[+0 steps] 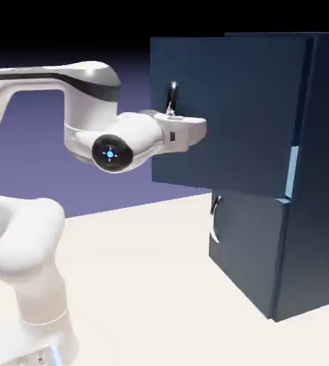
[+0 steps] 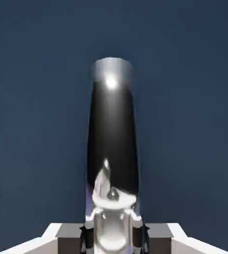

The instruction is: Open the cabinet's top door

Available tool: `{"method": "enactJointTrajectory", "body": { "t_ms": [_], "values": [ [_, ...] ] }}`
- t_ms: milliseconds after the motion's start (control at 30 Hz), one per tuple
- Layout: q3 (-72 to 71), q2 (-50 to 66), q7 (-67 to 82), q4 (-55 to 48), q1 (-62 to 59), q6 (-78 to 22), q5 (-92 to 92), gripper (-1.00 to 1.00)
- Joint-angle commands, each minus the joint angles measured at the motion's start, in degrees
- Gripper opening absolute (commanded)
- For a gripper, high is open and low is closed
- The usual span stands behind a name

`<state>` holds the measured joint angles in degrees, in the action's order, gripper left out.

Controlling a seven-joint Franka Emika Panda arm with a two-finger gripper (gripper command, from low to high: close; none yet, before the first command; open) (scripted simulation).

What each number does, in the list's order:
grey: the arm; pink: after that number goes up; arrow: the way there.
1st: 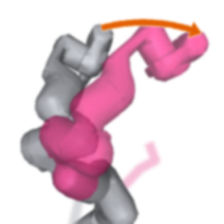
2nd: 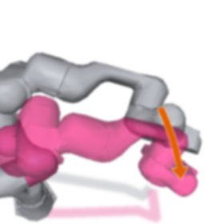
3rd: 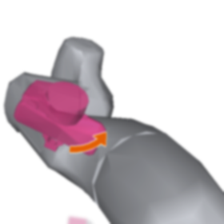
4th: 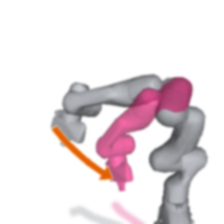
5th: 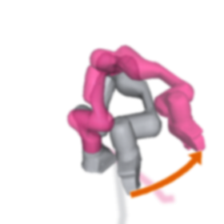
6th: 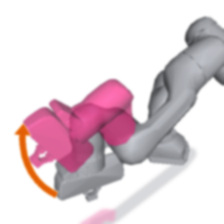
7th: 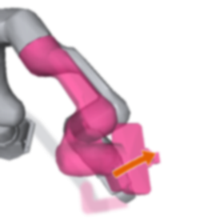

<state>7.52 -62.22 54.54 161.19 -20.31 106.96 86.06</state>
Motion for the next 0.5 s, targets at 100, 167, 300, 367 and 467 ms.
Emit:
{"method": "enactJointTrajectory", "body": {
  "t_ms": [100, 167, 300, 367, 467],
  "values": [
    [8.3, 4.6, 1.5, -3.3, 0.6, -8.7, -8.0, -1.00],
    [12.5, 7.6, 2.5, -5.7, 1.5, -13.4, -11.8, -1.00],
    [20.7, 14.7, 4.8, -12.1, 4.5, -23.1, -18.7, -1.00],
    [24.8, 18.7, 6.1, -15.9, 6.6, -28.1, -21.6, -1.00],
    [30.6, 24.8, 8.2, -21.9, 10.4, -35.6, -25.0, -1.00]
  ]
}}
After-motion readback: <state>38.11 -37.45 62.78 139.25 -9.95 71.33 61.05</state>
